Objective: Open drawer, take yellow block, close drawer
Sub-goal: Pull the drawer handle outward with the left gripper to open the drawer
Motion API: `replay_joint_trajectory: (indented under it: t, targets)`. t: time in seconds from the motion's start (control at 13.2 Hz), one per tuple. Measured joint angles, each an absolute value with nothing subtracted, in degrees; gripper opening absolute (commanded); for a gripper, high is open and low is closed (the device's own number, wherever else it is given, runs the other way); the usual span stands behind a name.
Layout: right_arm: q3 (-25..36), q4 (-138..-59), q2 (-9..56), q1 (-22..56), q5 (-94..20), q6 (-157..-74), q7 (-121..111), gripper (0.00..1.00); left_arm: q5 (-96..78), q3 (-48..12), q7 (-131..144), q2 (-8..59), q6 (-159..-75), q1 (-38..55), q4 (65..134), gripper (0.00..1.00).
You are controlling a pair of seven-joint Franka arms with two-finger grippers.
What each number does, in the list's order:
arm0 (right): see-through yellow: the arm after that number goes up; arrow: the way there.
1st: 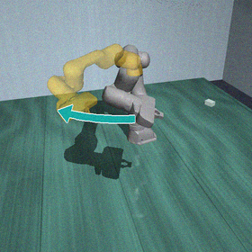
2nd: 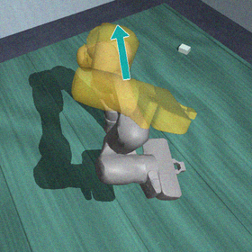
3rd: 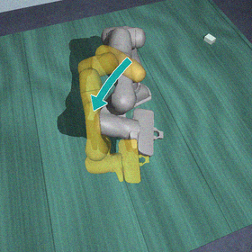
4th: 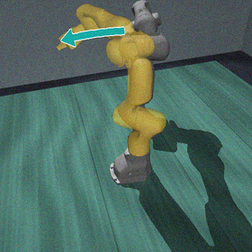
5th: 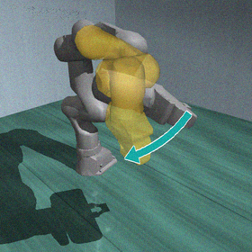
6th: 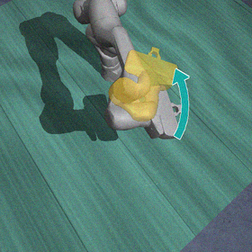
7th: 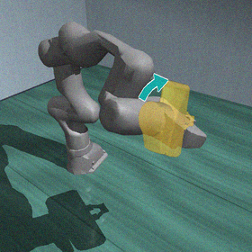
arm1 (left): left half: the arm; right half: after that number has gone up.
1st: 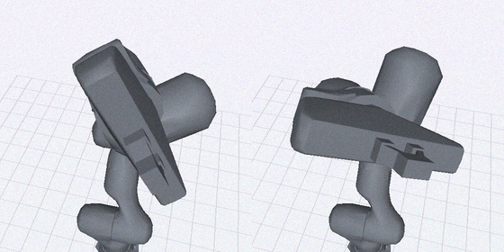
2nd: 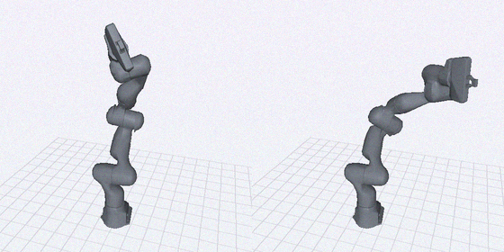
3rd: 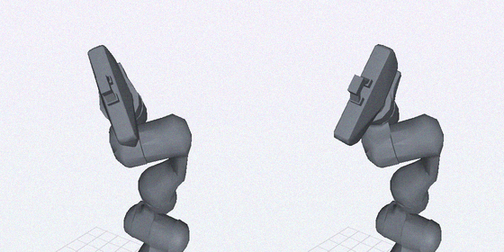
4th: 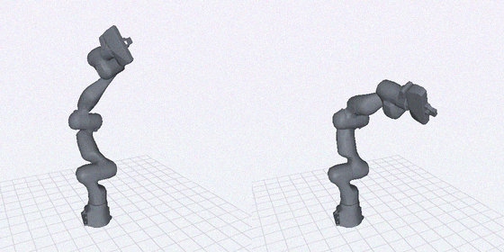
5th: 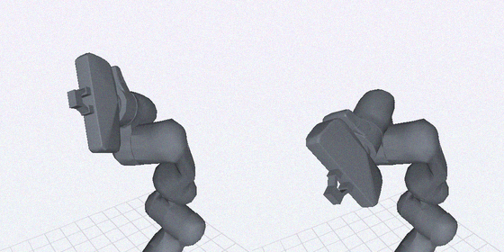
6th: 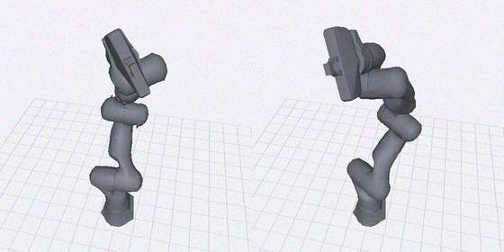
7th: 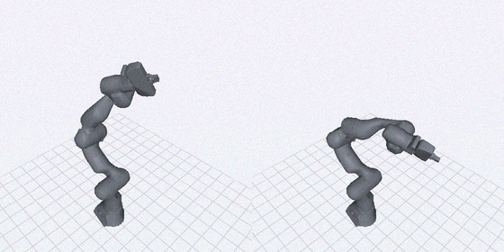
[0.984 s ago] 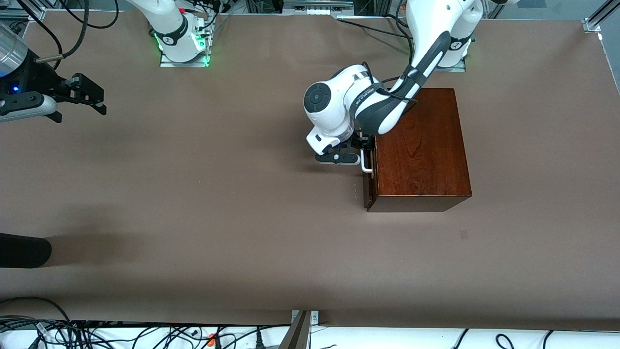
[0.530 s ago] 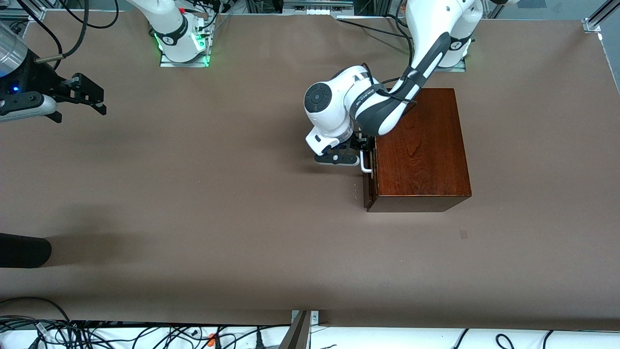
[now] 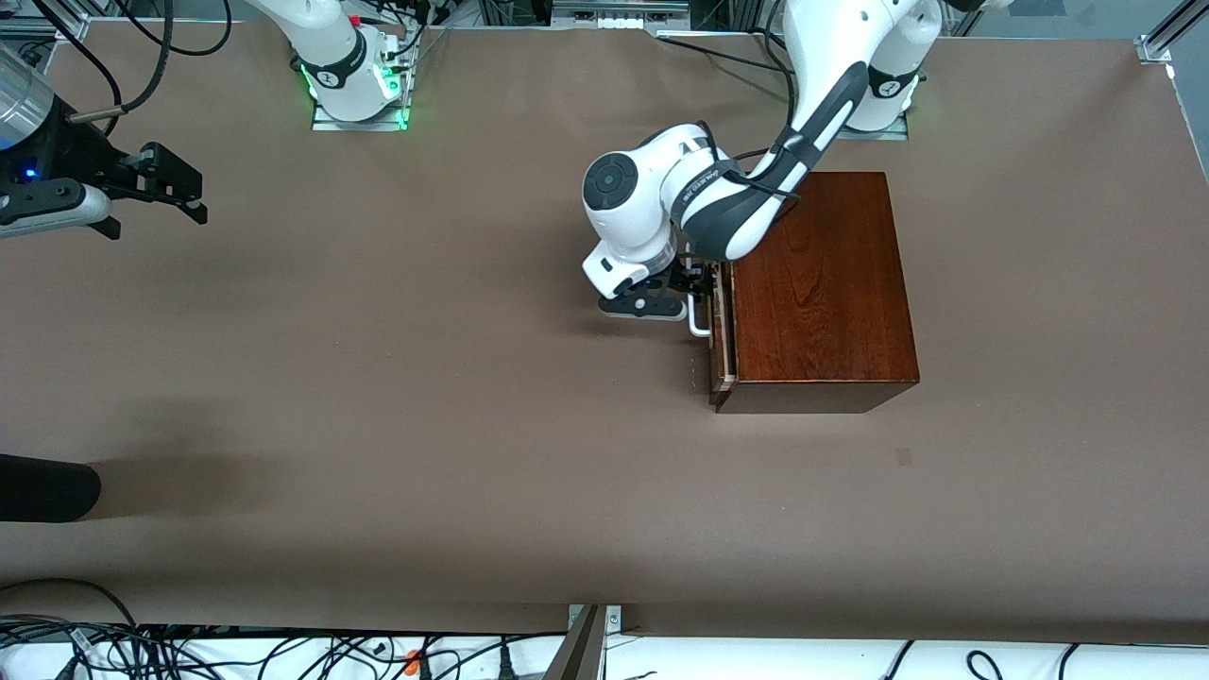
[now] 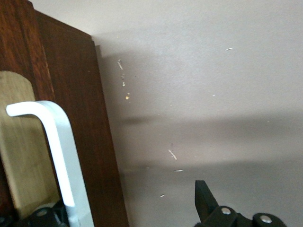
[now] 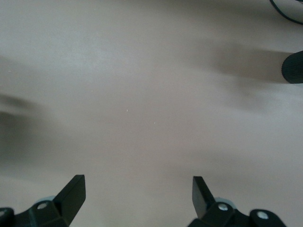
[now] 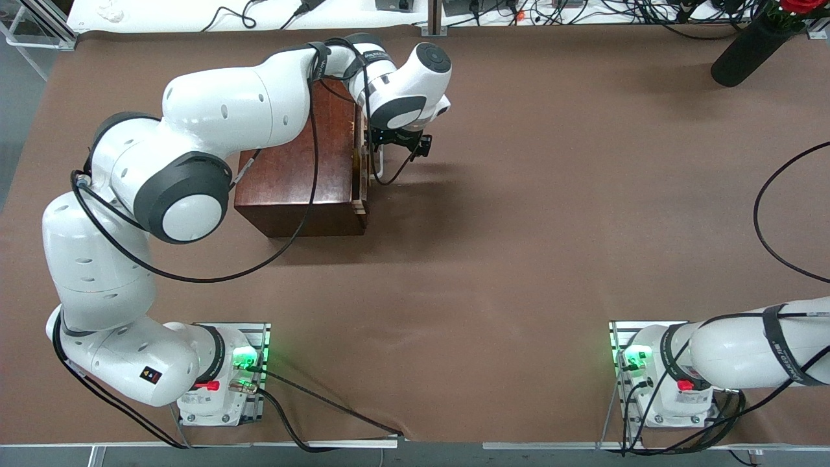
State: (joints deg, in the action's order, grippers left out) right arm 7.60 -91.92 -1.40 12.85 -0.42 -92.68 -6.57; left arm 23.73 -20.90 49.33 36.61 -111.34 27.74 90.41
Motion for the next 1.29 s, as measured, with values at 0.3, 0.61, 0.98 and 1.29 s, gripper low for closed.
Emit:
replay_joint_trajectory:
  t: [0.3,0.61,0.98,1.29]
  targets:
    - [7.6,-91.92,-1.4,12.85,-0.42,-92.68,-6.57,1.0,22.96,-20.94,49.45,37.54,-112.69,29.05,88.38,1.0]
    - [7.6,-91.92,-1.4,12.85,-0.42,-92.68,-6.57,1.0,21.61,-20.86,49.46,37.63,-113.99,29.38,87.5,1.0]
    - [7.62,-91.92,-1.4,12.84,-0.42,-92.68,-6.56,1.0,21.09,-20.73,49.54,37.75,-114.47,29.39,87.49,1.0]
    - [7.63,-91.92,-1.4,12.83,-0.42,-92.68,-6.57,1.0,21.1,-20.73,49.54,37.99,-114.56,29.4,87.42,1.0]
